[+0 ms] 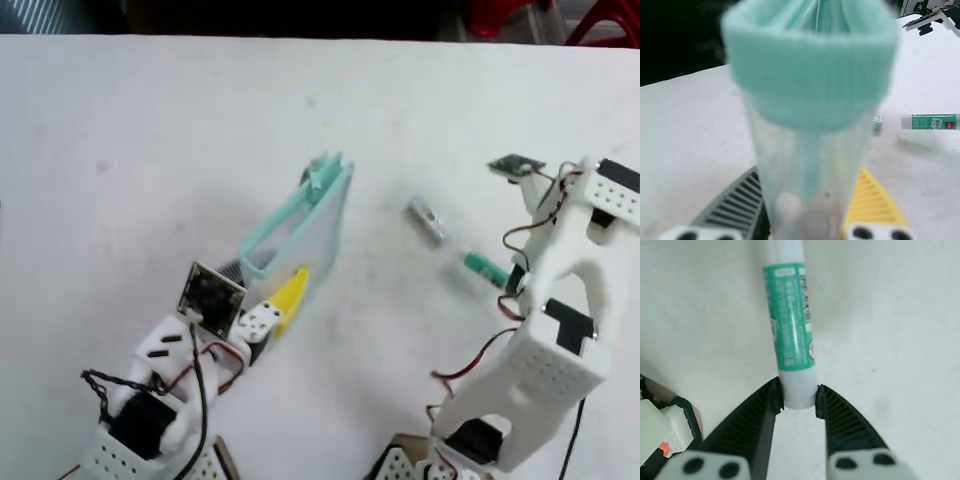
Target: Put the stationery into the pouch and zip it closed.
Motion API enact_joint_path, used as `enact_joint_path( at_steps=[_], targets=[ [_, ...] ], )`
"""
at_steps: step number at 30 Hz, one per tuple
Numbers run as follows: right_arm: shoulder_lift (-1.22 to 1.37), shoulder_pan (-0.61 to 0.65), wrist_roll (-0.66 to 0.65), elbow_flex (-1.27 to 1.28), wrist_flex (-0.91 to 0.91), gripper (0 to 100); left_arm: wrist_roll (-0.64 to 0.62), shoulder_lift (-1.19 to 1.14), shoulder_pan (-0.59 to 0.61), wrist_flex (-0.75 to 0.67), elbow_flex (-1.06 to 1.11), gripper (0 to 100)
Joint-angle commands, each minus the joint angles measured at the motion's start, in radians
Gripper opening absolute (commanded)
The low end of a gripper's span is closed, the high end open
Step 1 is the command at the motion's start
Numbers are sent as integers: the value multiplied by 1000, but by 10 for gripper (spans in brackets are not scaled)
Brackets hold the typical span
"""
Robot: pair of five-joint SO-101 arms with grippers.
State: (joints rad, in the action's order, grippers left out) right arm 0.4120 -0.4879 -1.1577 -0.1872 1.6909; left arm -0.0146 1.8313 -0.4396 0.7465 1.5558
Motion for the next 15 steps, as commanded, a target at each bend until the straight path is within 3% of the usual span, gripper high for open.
enact_joint_path(
  at_steps=[1, 5, 8, 12, 15],
  targets=[
    [-5, 19, -44, 44, 27, 43, 9, -8, -18, -17, -8, 176],
    [-13, 96, -189, 106, 5, 46, 9, -8, -18, -17, -8, 176],
    [-27, 107, -123, 83, -71, 66, 9, -8, -15, -17, -6, 176],
    [-53, 87, 9, 60, -117, 223, 9, -8, -19, -17, -6, 176],
    [-76, 88, 21, 61, -110, 262, 9, -8, -19, -17, -6, 176]
  ],
)
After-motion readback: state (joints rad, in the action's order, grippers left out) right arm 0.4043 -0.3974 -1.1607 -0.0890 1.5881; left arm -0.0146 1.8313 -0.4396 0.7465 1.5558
